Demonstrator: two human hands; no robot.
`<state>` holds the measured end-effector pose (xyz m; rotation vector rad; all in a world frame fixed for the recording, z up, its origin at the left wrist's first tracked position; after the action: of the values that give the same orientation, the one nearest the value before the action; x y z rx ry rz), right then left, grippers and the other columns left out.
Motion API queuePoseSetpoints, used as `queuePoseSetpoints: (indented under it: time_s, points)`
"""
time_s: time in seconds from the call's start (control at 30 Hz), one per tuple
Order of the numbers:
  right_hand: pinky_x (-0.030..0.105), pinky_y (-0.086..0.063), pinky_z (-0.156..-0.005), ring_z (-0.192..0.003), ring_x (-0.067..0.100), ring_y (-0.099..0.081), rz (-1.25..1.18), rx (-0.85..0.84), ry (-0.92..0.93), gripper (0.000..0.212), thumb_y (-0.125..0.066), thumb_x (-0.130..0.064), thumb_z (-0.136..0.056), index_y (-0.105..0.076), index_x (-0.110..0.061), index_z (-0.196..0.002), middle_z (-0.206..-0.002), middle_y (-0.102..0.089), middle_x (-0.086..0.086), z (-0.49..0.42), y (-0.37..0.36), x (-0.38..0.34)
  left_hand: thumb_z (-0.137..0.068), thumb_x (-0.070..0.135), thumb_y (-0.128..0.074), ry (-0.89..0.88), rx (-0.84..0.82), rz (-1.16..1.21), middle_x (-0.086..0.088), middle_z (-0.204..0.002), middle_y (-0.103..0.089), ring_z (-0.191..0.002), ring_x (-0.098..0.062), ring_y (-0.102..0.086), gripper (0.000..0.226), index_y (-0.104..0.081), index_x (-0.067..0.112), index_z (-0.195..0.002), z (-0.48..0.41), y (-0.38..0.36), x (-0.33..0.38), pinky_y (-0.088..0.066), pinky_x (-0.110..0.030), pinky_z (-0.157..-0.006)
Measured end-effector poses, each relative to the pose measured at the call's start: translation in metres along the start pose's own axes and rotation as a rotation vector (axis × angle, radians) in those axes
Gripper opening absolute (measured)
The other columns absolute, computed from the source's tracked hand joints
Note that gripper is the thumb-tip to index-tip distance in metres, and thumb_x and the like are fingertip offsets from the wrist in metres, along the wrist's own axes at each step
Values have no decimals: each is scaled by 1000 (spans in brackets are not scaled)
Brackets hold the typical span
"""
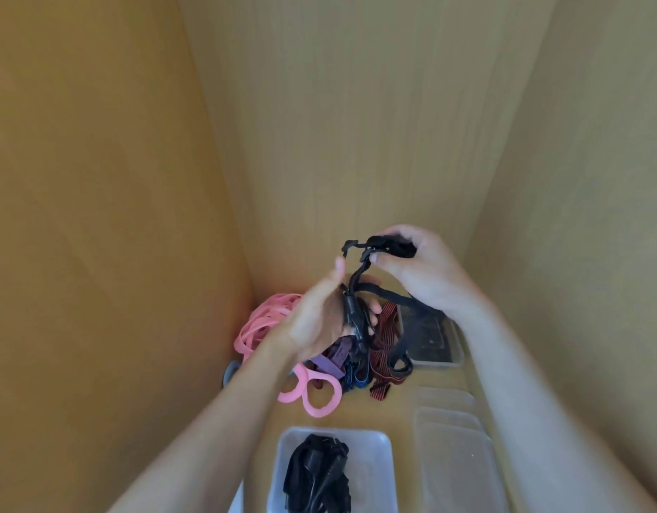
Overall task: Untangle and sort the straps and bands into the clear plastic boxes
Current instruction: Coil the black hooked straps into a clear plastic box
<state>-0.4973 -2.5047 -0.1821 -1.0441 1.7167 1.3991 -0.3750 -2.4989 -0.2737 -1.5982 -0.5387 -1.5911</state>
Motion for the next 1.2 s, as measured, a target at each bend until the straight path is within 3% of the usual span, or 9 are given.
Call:
queuePoseSetpoints:
  time_s: [0.1,0.17,0.27,0.43,0.63,0.77,0.9,1.1,1.2]
  points:
    - [12,-42,-73,-89,-2,-63,28,6,-16,16,-74,-18,-88,-69,-27,-100,-95,-69,-15,1,-1,1,-88,33,-68,41,58,-387,-9,-99,-71,-94,-28,-67,32,-67,10,-111,-1,0,1,-52,-42,-94]
    - [13,-40,-73,-90,-1,-62,22,4,-34,20,-77,-16,-86,-69,-28,-99,-96,-68,-16,1,1,3,-88,11,-60,70,111,-487,-9,-83,-70,-81,-23,-67,13,-68,2,-93,2,5,4,-55,-32,-79]
    - [13,-38,-76,-99,3,-61,44,-25,-86,37,-83,-13,-79,-67,-30,-107,-106,-64,-15,2,7,12,-87,-7,-50,175,127,-467,0,-62,-61,-58,-15,-51,21,-66,3,-80,12,11,2,-42,-22,-53]
    - [24,-46,-75,-94,11,-61,242,-178,-151,55,-73,1,-83,-60,-36,-121,-114,-56,-11,8,2,30,-78,-14,-47,210,191,-577,-13,-65,-52,-66,-23,-41,23,-57,4,-68,19,38,11,-33,-25,-52]
    - [18,-40,-64,-96,12,-62,302,-93,-172,45,-63,5,-87,-63,-30,-115,-102,-64,-8,7,7,57,-65,-15,-43,181,249,-558,-5,-61,-62,-50,-12,-46,49,-69,-5,-105,25,76,25,-35,-22,-50]
    - [26,-54,-75,-90,14,-69,14,25,-211,35,-62,4,-90,-67,-23,-111,-104,-70,-5,7,14,68,-55,-7,-45,170,241,-563,-9,-67,-64,-57,-15,-49,57,-68,-7,-107,25,82,25,-35,-29,-57]
    - [48,-59,-86,-88,27,-73,-619,-16,-365,26,-57,7,-93,-60,1,-118,-98,-71,11,10,0,94,-56,-6,-43,137,157,-478,-15,-66,-56,-55,-20,-41,65,-67,-5,-116,24,73,21,-31,-28,-52]
    - [42,-61,-83,-84,25,-54,-1063,-70,-428,34,-49,9,-90,-57,2,-122,-85,-51,9,12,-15,105,-70,-2,-53,220,85,-508,-17,-66,-51,-49,-18,-32,17,-65,2,-82,27,67,9,-28,-28,-50]
    - [37,-60,-81,-74,18,-53,-1125,-15,-459,40,-43,13,-90,-55,3,-127,-86,-57,9,13,-6,108,-85,-11,-51,340,-5,-534,-8,-58,-49,-46,-15,-34,19,-65,2,-87,29,66,-8,-26,-22,-45]
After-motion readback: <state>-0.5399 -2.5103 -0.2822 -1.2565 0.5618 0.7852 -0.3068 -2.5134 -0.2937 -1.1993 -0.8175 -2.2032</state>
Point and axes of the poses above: each hand's wrist, its own z-axis away from the middle knuckle, its own y-axis out of the back of the hand, x = y × z, the point moved 9 cm from there along -z, towards the middle knuckle
